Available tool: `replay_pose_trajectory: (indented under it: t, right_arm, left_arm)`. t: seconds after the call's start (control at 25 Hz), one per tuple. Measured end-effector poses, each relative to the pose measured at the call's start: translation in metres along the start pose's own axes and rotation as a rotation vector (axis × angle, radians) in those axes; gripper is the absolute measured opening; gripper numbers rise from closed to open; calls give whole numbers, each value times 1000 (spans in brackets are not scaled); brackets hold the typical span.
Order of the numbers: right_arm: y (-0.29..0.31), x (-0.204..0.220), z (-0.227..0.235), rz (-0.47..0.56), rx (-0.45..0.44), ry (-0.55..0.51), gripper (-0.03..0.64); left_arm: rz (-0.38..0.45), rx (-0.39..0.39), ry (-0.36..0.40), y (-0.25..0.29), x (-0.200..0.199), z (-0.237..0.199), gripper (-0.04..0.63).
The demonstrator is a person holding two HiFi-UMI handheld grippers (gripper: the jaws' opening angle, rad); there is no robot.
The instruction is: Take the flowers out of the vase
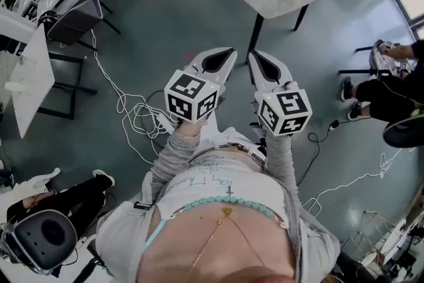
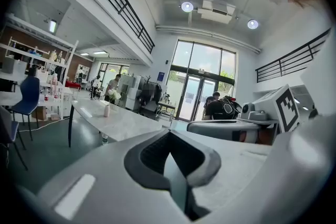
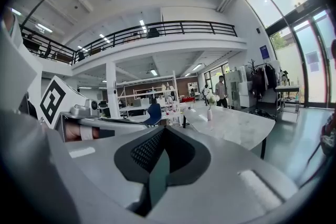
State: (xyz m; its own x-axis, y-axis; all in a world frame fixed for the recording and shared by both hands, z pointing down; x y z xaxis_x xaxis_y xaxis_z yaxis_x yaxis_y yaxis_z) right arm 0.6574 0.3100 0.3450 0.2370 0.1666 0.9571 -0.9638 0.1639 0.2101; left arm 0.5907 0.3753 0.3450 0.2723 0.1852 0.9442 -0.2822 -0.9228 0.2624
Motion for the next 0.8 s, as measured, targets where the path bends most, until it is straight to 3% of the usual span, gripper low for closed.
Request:
replay_pose_trajectory:
  t: [0.8]
  right_arm:
    - [143,-50,61,45,76,12,26]
  left_arm:
    - [-14,94,45,89,-57,-122,0]
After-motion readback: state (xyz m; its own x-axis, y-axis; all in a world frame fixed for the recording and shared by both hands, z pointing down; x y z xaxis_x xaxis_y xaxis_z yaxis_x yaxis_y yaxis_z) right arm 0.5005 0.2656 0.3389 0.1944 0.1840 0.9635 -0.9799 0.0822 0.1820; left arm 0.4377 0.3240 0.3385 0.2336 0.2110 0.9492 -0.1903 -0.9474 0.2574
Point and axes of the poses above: the fingertips, and each gripper's own axes: y forward along the fingers, z to its right, x out of its underside, the point moved 4 cm from there along -y, backward along the fingers, and after that the axes turned 13 degrees about -x, right-handed, at the moved point
